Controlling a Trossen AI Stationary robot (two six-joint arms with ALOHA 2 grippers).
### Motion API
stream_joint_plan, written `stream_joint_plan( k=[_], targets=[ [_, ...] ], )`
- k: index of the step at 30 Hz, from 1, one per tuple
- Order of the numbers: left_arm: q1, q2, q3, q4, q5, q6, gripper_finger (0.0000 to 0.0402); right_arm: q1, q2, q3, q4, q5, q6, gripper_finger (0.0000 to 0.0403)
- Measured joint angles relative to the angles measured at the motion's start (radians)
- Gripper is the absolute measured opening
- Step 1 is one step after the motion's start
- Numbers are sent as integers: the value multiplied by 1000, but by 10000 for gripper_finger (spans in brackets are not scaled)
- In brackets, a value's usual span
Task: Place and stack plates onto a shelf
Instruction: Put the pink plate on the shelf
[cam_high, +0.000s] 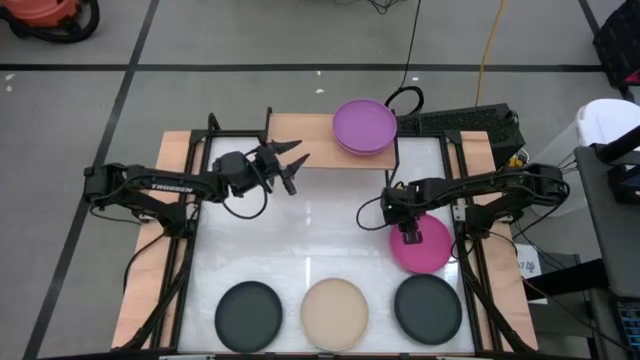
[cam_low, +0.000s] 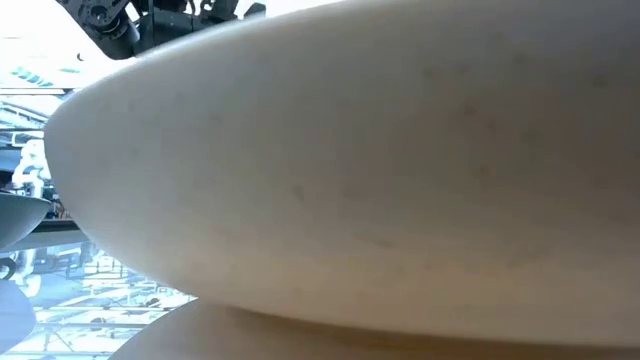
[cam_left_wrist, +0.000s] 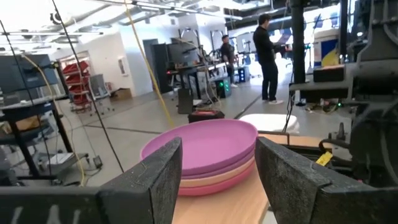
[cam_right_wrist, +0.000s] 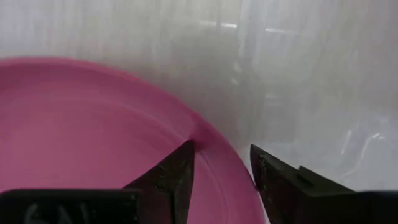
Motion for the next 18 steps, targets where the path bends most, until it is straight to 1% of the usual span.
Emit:
stream_joint_plan(
  k=[4, 10, 12, 18],
  targets=[
    [0, 0, -3, 20, 1, -2, 207, 0, -2, -25, 7, 3, -2, 105],
    [-2, 0, -3, 20, 1, -4, 207, 0, -7, -28, 10, 21, -9, 31],
    [-2, 0, -3, 20, 1, -6, 207, -2, -17, -28, 8, 19, -19, 13],
    [-2, 0, -3, 20, 2, -6, 207, -2, -80, -33, 39, 28, -14, 7]
  ],
)
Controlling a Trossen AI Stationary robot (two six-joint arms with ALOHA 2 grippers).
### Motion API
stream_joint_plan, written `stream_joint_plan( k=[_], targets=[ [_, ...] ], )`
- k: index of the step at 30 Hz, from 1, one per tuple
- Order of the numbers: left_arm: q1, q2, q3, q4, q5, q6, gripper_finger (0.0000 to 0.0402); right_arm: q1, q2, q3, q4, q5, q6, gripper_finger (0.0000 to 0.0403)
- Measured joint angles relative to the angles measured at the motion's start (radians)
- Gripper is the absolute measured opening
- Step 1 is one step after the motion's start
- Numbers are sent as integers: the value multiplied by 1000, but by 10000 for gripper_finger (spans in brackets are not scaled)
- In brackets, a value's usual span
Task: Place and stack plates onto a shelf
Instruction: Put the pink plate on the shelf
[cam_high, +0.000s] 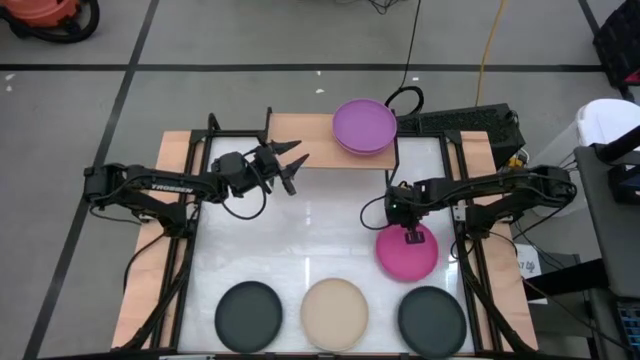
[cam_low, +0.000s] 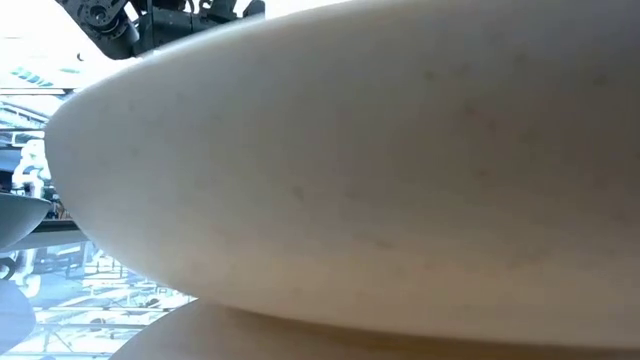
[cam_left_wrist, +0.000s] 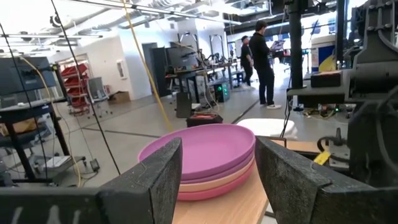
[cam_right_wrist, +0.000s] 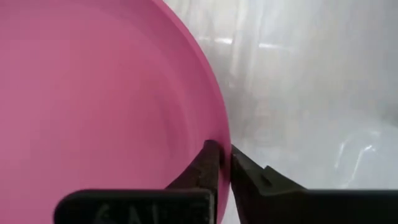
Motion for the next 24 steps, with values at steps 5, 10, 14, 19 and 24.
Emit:
stream_joint_plan(
  k=[5, 10, 14, 19, 24],
  targets=[
    [0, 0, 0, 0, 0, 0, 207, -4, -91, 0, 38, 7, 49, 1],
    [0, 0, 0, 1, 0, -8, 207, -4, -195, 0, 131, 18, 107, 1],
    [-5, -38, 0, -5, 0, -13, 207, -4, -277, 0, 249, 13, 118, 1],
    [-35, -116, 0, -55, 1, -10, 207, -9, -334, 6, 430, -1, 119, 1],
    [-72, -178, 0, -126, 1, -8, 207, -55, -322, 57, 562, -49, 122, 1]
  ],
)
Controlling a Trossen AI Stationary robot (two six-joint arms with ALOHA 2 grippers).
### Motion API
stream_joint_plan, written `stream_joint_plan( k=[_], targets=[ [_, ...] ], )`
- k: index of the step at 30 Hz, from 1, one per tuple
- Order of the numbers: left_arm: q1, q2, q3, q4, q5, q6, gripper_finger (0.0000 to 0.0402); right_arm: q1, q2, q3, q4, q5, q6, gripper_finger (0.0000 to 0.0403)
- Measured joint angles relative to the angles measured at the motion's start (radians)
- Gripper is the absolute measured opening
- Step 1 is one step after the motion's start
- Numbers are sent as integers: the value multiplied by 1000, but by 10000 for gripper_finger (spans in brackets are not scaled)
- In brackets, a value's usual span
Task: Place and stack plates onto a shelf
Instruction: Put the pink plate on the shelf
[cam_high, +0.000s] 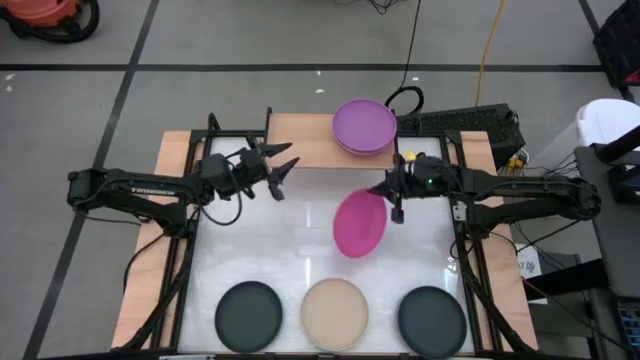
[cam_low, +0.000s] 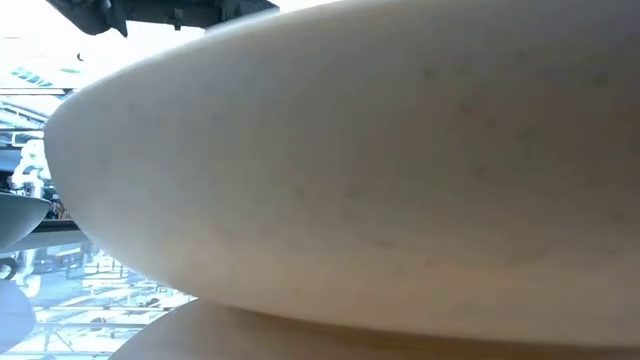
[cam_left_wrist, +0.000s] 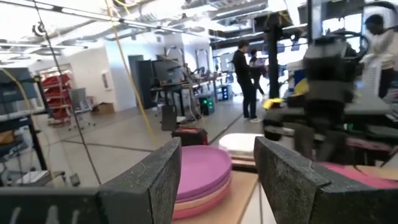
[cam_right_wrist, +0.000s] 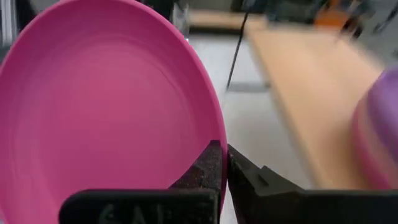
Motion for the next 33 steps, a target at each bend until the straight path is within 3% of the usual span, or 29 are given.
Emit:
stream_joint_plan(
  k=[5, 11, 17, 24, 33],
  targets=[
    [-45, -52, 0, -50, -7, 13, 207, -84, 67, 116, 112, -4, -4, 1],
    [-124, -145, -16, -149, -183, 64, 207, -207, 236, 327, 107, -101, -33, 1],
    [-169, -279, -147, -60, -287, 107, 207, -316, 445, 522, 112, -179, -52, 1],
    [-171, -446, -315, 88, -309, 108, 207, -393, 653, 698, 189, -241, -39, 0],
    [-171, -496, -347, 85, -308, 78, 207, -461, 827, 761, 305, -318, 35, 0]
  ],
)
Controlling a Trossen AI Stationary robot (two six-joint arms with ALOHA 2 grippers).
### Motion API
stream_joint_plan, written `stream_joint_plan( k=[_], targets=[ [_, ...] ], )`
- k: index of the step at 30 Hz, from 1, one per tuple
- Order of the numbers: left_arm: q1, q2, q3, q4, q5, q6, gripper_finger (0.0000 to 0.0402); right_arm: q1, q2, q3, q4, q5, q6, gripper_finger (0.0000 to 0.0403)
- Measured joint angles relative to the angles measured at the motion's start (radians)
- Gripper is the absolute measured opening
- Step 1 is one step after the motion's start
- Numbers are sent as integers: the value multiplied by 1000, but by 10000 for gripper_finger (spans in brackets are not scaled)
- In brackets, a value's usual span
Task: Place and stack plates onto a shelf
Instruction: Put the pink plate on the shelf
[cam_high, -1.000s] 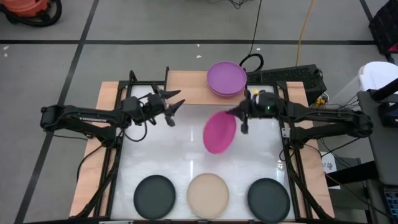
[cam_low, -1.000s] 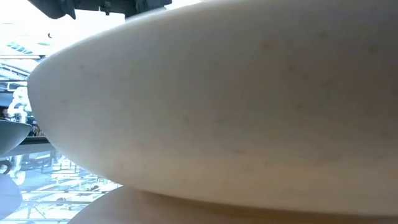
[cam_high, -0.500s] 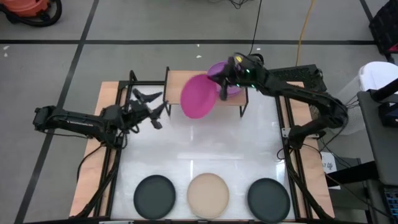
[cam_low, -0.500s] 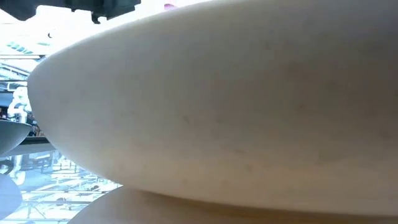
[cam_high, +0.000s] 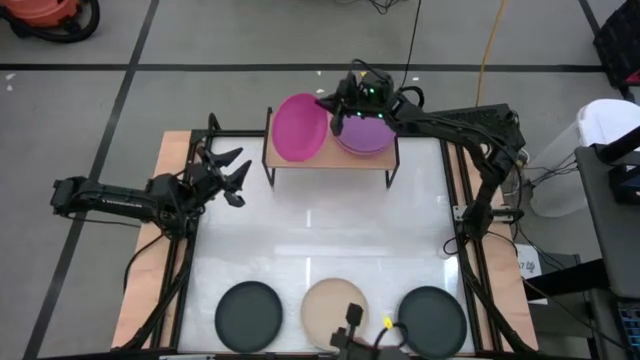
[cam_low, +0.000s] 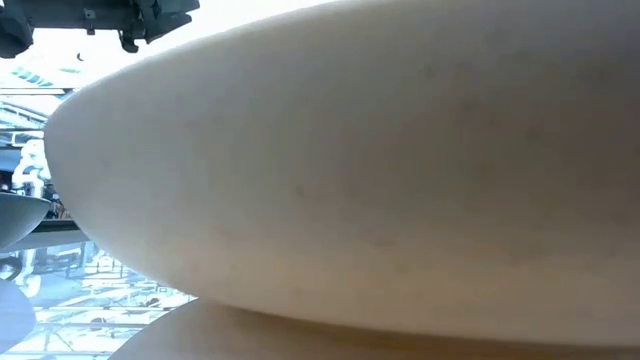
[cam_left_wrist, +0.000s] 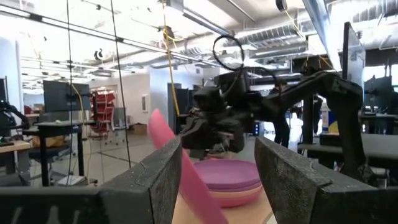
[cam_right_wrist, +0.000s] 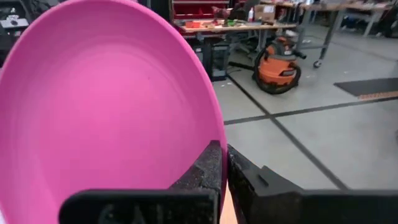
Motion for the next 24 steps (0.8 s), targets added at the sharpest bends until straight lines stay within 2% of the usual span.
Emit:
stream_joint_plan(
  k=[8, 24],
  targets=[
    [0, 2, 0, 1, 1, -5, 207, -18, 54, 1, 16, -5, -13, 0],
    [0, 2, 0, 1, 1, -11, 207, -15, 69, -1, 13, 0, -61, 0]
  ],
)
